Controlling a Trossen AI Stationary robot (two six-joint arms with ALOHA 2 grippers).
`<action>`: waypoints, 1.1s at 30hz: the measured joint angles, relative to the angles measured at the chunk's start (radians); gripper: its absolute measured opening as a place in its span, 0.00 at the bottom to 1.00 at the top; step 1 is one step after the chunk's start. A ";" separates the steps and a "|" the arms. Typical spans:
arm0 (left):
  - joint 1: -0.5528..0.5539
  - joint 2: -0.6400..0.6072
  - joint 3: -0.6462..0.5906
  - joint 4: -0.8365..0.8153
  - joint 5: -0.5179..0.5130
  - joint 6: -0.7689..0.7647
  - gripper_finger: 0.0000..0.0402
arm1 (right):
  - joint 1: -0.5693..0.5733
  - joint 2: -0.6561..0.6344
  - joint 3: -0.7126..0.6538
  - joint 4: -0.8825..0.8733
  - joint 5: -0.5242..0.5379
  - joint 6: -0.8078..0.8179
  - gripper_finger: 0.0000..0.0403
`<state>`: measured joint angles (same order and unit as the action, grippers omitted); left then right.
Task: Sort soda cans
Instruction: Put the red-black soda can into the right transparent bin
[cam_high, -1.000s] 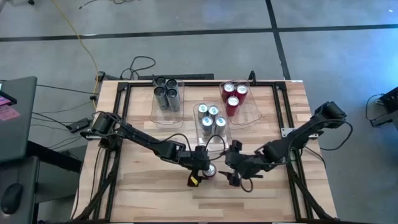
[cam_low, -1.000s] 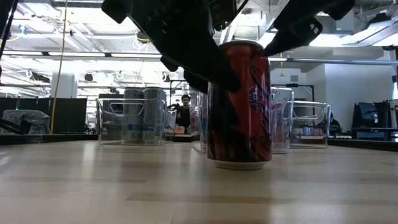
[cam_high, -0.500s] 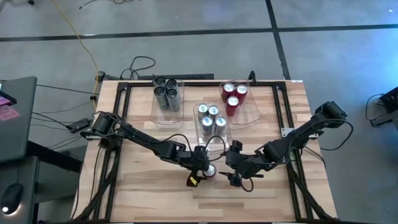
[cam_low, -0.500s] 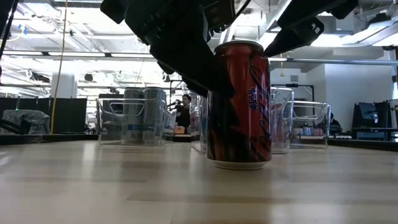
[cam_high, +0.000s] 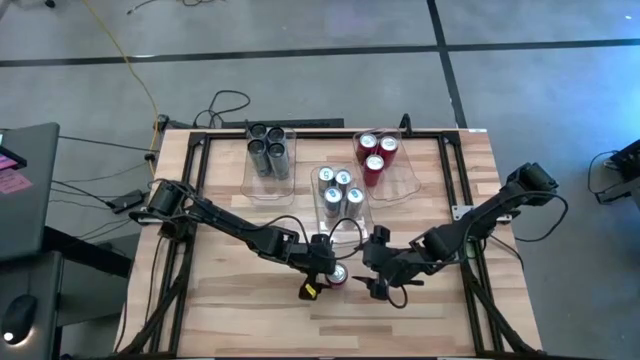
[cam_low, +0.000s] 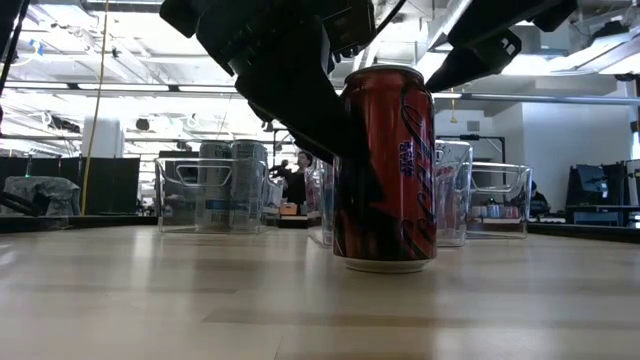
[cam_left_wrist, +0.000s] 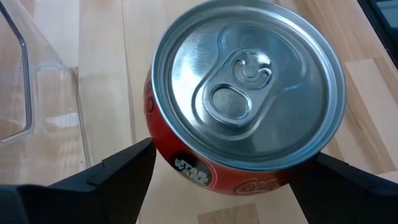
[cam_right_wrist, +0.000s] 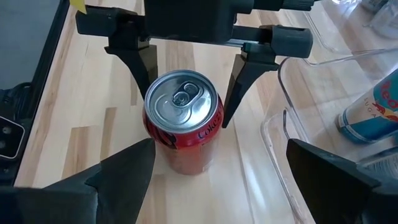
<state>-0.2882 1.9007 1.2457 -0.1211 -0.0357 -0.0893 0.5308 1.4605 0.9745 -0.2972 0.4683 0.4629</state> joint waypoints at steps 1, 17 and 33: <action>0.000 0.000 0.000 0.000 0.000 0.000 0.84 | 0.002 0.000 0.000 0.000 0.000 0.000 0.94; 0.000 -0.001 0.000 -0.002 0.000 -0.001 0.84 | 0.002 0.000 0.000 -0.002 0.000 0.060 0.94; 0.000 -0.002 0.000 -0.002 0.015 -0.009 0.89 | 0.002 0.000 0.000 -0.001 0.026 0.068 0.94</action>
<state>-0.2886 1.8992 1.2461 -0.1227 -0.0207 -0.0982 0.5323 1.4605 0.9745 -0.2977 0.4939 0.5308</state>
